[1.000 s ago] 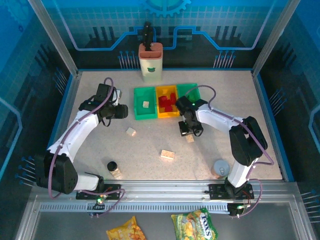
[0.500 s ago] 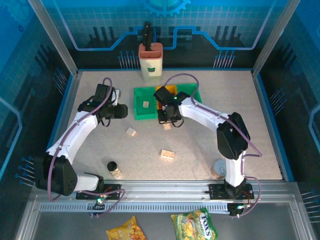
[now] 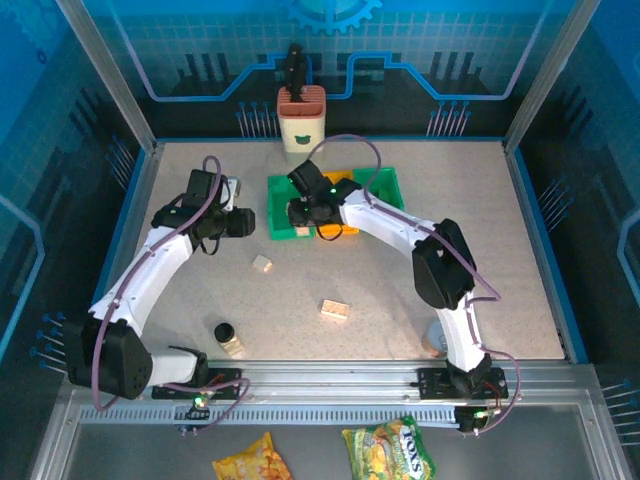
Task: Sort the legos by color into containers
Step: Place the lego in the container.
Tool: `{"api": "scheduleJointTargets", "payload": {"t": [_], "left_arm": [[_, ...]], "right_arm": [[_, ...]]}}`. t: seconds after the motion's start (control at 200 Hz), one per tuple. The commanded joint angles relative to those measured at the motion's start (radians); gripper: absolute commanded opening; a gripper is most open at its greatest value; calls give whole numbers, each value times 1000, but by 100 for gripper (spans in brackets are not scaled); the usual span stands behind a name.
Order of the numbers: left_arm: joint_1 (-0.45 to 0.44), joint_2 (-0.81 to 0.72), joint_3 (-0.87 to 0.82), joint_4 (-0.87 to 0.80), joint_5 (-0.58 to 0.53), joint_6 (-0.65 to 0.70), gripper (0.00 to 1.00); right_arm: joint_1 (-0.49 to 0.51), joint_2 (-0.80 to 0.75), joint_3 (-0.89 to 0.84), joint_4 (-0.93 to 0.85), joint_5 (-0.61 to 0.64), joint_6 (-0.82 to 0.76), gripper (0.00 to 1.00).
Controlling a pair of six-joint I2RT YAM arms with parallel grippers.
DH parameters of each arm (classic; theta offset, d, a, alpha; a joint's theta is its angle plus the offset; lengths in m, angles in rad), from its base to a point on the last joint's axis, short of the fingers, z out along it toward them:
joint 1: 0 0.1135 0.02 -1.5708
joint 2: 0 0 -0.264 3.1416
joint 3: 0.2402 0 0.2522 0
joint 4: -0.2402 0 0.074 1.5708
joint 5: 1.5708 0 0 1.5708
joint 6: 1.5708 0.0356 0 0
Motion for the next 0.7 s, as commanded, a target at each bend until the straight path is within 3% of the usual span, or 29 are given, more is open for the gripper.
{"api": "scheduleJointTargets", "payload": {"t": [0.0, 0.695], "left_arm": [[10, -24, -12, 23, 22, 19, 49], [12, -17, -15, 30, 18, 21, 48]], "right_arm": [[13, 64, 73, 80, 7, 3, 34], [-9, 391, 398, 160, 110, 152, 32]]}}
